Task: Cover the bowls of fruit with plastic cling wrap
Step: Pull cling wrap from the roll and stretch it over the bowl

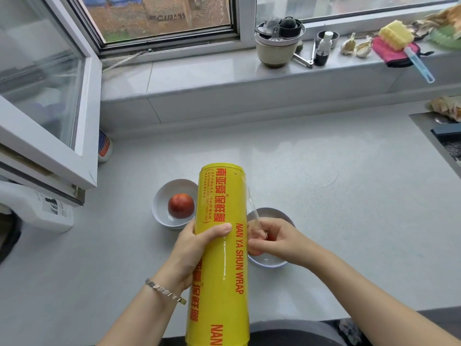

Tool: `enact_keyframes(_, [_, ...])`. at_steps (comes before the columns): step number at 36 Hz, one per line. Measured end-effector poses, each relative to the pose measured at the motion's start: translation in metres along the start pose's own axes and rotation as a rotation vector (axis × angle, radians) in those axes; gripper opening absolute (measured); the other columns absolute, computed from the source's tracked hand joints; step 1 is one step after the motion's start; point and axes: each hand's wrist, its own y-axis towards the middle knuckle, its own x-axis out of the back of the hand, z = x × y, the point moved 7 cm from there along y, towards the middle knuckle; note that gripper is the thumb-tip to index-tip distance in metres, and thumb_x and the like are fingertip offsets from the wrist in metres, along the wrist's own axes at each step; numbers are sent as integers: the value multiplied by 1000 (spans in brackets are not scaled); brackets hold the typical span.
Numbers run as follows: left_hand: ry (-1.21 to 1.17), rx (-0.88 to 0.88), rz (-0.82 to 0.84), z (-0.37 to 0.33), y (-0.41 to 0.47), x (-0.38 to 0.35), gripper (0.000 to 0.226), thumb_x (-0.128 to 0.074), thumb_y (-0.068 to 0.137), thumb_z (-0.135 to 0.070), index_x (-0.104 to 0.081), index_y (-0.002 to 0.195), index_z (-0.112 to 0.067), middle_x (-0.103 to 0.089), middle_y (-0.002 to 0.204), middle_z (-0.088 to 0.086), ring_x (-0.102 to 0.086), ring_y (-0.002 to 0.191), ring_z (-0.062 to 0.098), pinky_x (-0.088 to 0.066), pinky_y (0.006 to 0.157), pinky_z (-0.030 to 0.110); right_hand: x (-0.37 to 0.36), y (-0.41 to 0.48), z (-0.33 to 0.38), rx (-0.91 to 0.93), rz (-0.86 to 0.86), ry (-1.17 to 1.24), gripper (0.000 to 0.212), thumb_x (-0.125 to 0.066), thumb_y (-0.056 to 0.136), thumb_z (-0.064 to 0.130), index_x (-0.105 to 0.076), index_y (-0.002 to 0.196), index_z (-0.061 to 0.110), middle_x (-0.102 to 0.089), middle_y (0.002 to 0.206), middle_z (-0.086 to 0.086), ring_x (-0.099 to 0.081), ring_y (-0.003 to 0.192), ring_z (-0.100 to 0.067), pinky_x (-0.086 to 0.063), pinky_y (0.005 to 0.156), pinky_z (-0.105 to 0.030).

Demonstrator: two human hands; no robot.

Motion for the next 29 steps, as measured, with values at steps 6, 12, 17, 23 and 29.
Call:
enact_keyframes(6, [33, 7, -58, -5, 4, 7, 77, -82, 48, -37, -54, 116, -14, -72, 99, 13, -71, 82, 32, -58, 65, 40, 0, -5, 5, 35, -67, -97, 29, -57, 79, 15, -32, 66, 18, -56, 70, -24, -64, 68, -12, -47, 67, -45])
enact_keyframes(12, [130, -84, -146, -27, 11, 10, 69, -86, 48, -39, -57, 109, -25, -72, 97, 3, -71, 83, 26, -58, 72, 45, -2, 0, 5, -12, -113, 160, 28, -40, 79, -10, -28, 68, 13, -51, 67, -23, -56, 49, -10, -23, 53, -33])
enact_keyframes(17, [119, -111, -180, -38, 12, 5, 50, -82, 58, -33, -53, 98, -27, -70, 98, 3, -71, 82, 24, -59, 70, 42, 1, 1, 6, -70, -149, 322, 30, -28, 84, -17, -33, 79, 12, -45, 45, 0, -41, 46, -17, -40, 46, -19])
enact_keyframes(23, [71, -83, -145, -38, 11, 0, 68, -79, 46, -41, -55, 107, -22, -70, 100, 7, -71, 83, 27, -58, 72, 45, -1, -1, 2, -173, -7, 251, 36, -72, 69, 30, -53, 92, 10, -53, 58, -1, -50, 50, -14, -39, 60, -35])
enact_keyframes(29, [106, -88, -171, -41, 15, 5, 68, -80, 47, -42, -53, 107, -23, -70, 100, 5, -71, 82, 25, -59, 70, 43, -3, -2, 3, -63, -8, 79, 20, -72, 77, 20, -59, 69, 8, -53, 62, -7, -46, 62, -21, -38, 64, -33])
